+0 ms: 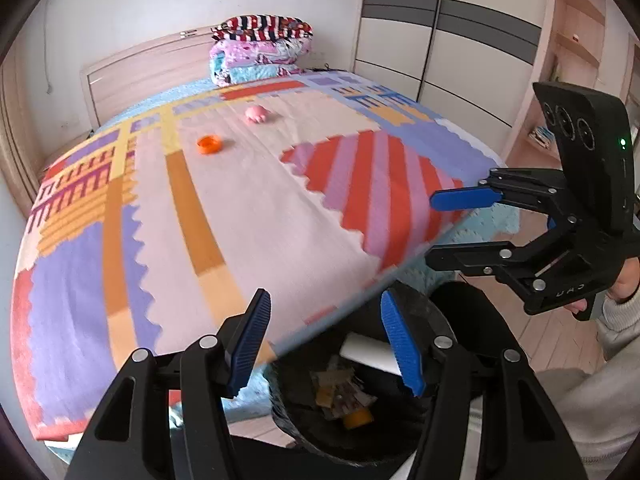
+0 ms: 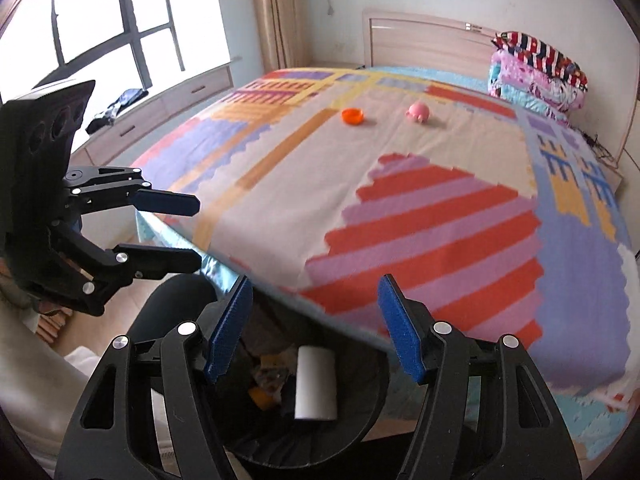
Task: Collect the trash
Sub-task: 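Move both open tools back over the bed toward the orange cup and pink pig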
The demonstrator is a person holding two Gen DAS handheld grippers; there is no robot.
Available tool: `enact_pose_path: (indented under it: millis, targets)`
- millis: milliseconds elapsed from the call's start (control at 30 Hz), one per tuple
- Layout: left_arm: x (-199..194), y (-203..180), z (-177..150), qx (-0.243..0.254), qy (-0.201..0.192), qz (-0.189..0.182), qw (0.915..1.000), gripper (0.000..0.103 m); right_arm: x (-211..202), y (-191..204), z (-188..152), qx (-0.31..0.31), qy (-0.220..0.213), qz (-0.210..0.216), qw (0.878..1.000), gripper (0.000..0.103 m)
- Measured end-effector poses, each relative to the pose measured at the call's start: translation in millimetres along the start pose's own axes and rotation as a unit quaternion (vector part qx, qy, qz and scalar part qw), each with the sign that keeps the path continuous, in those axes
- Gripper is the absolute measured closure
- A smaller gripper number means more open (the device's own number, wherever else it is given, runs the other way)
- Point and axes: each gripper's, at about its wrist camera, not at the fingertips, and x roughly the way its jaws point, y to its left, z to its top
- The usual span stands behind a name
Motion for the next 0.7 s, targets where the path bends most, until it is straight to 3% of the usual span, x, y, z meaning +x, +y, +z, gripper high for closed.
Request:
enact_pose_path:
  millis: [700]
  targets:
    - [27,66,74,-0.020,-0.035,0.037,0.9985,0.048,30,-46,82,0.001,-0.031,-0.034,0.999,0.038]
